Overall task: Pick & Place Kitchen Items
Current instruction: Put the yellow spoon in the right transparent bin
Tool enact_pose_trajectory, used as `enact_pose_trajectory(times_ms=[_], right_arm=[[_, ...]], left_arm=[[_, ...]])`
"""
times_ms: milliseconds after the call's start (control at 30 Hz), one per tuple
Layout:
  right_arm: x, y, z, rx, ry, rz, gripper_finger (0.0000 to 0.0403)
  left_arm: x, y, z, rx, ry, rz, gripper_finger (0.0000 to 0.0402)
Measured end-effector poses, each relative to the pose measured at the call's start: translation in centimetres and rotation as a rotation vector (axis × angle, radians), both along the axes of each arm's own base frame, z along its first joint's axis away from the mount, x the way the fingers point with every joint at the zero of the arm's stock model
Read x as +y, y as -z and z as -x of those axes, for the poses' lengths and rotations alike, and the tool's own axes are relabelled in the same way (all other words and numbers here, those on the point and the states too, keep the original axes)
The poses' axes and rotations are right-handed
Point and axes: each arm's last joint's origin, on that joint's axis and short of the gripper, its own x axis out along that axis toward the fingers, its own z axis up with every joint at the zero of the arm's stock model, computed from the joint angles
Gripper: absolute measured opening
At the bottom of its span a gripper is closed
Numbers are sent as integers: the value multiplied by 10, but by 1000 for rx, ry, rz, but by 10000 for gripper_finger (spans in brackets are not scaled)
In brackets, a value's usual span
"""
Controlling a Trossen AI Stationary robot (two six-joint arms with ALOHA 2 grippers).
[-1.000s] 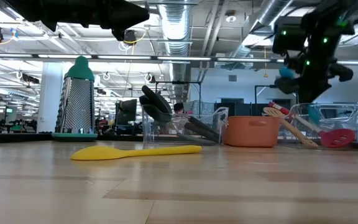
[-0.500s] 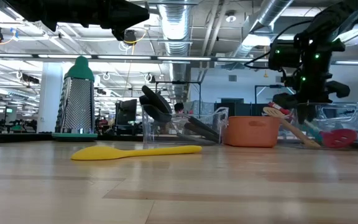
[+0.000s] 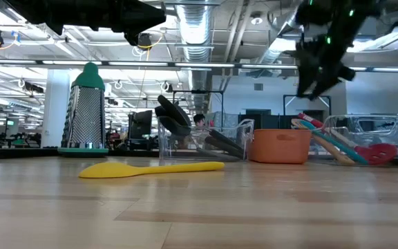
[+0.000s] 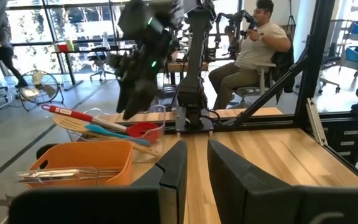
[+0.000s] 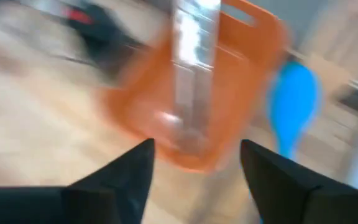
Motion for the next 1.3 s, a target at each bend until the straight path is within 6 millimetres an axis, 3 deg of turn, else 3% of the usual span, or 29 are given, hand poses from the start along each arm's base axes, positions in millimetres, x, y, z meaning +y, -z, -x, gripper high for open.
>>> enact_pose_trajectory(times_ms=[133,333,533,733,1000,1300], right_arm=[[24,-21,-6,-177,-173,12,160],[69,-34,-9,-243,-438,194,16],[112,-26,-9,-413,-581,332,18],[140,4,-13,-581,-676,315,6],[158,56,-29,-664,-674,233,4],[171,97,-74,-657,-781,143,6]], left_arm=[[-2,2,0,16,8,3,49],[-17,6,-3,57,-2,3,49],[-33,20,-10,150,-43,4,49],[-52,45,-22,292,4,124,49],[-87,82,-32,483,77,261,49],[-124,103,-29,608,170,368,49]])
